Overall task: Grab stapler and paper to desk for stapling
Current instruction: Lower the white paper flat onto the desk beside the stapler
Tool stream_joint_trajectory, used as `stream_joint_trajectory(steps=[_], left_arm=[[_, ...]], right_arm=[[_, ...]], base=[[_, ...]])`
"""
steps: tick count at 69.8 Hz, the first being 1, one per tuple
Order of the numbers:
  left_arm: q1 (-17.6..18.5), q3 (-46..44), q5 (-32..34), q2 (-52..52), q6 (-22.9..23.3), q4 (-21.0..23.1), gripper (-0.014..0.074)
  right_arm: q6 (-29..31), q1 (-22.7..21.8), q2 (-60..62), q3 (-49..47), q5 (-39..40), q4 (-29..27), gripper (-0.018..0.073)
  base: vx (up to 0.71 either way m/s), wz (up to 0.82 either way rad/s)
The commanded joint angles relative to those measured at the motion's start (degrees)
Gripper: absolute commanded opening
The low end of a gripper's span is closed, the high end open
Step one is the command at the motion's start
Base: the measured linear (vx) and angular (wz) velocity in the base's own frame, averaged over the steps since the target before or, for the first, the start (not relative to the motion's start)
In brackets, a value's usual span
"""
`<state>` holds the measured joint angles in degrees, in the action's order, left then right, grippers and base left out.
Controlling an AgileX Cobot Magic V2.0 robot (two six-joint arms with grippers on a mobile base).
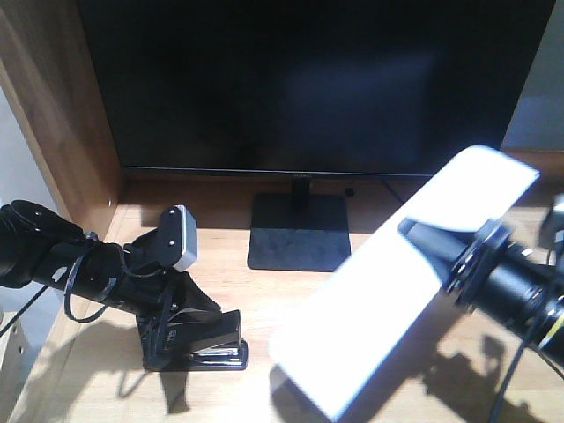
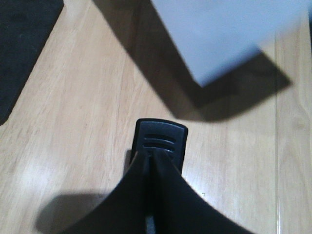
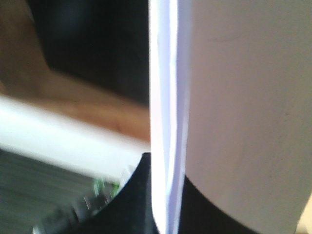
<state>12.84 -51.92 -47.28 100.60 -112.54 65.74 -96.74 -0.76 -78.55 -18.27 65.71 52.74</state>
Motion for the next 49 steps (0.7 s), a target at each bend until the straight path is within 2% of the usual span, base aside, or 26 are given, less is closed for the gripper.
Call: stream_joint_trajectory(steps=[1, 16, 49], left_arm=[[0.2, -1.4, -2.0, -2.2, -0.1, 2.8, -0.0006], [0.2, -1.4, -2.0, -2.2, -0.1, 2.8, -0.0006], [0.2, -1.4, -2.0, -2.2, -0.1, 2.8, -0.0006]], right_arm=[[-0.8, -0.5, -1.4, -1.6, 11.4, 6.5, -0.0003], [-0.9, -0.1, -5.9, -1.6, 11.4, 14.3, -0.0003], [-0.3, 12.6, -6.0, -4.2, 11.4, 14.3, -0.0003]], base=[[0.00, 0.00], [0.00, 0.00], [0.00, 0.00]])
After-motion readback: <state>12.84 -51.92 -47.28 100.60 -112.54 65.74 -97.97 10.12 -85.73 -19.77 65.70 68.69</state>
